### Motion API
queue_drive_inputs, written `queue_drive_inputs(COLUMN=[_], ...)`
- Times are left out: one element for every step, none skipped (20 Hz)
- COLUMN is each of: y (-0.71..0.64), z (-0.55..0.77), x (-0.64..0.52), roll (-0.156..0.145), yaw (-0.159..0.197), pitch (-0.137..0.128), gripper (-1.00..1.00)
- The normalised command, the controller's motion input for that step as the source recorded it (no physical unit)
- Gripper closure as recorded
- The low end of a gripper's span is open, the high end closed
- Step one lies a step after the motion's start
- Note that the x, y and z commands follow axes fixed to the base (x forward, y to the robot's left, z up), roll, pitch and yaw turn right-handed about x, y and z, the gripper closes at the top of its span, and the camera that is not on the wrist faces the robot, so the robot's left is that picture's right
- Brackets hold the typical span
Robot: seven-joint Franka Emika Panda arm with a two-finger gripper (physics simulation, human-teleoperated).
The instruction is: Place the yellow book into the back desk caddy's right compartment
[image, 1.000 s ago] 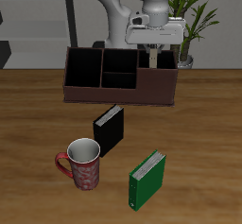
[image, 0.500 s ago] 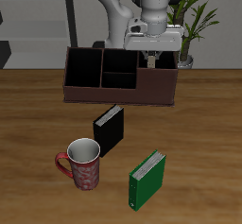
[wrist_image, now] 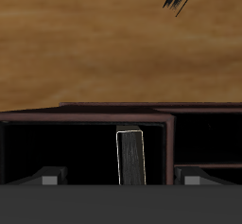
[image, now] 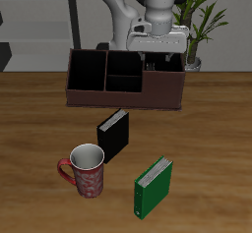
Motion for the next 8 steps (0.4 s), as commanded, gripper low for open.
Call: queue_drive_inputs(y=[-0.22,-0.1,-0.01,-0.17,-0.11,-0.07,-0.56,-0.52], z=[0.04,-0.04,-0.08,-0.09,0.06,-0.02,0.33,0.19], x=[0.15,0.13,0.14,0.23,0.15,-0.09,0.4,0.24], roll=[0.018,-0.004,0.022,-0.025,-0.077,0.0,-0.066,-0.095], yaw=[0.023,0.021,0.095,0.068,0.111,0.0,0.256,-0.056], pitch=[0.004,0.037,0.039,0.089,-0.011,0.0,-0.069,0.024], gripper=[-1.0,-1.0,-1.0,-1.0,-1.0,-1.0,-1.0,-1.0])
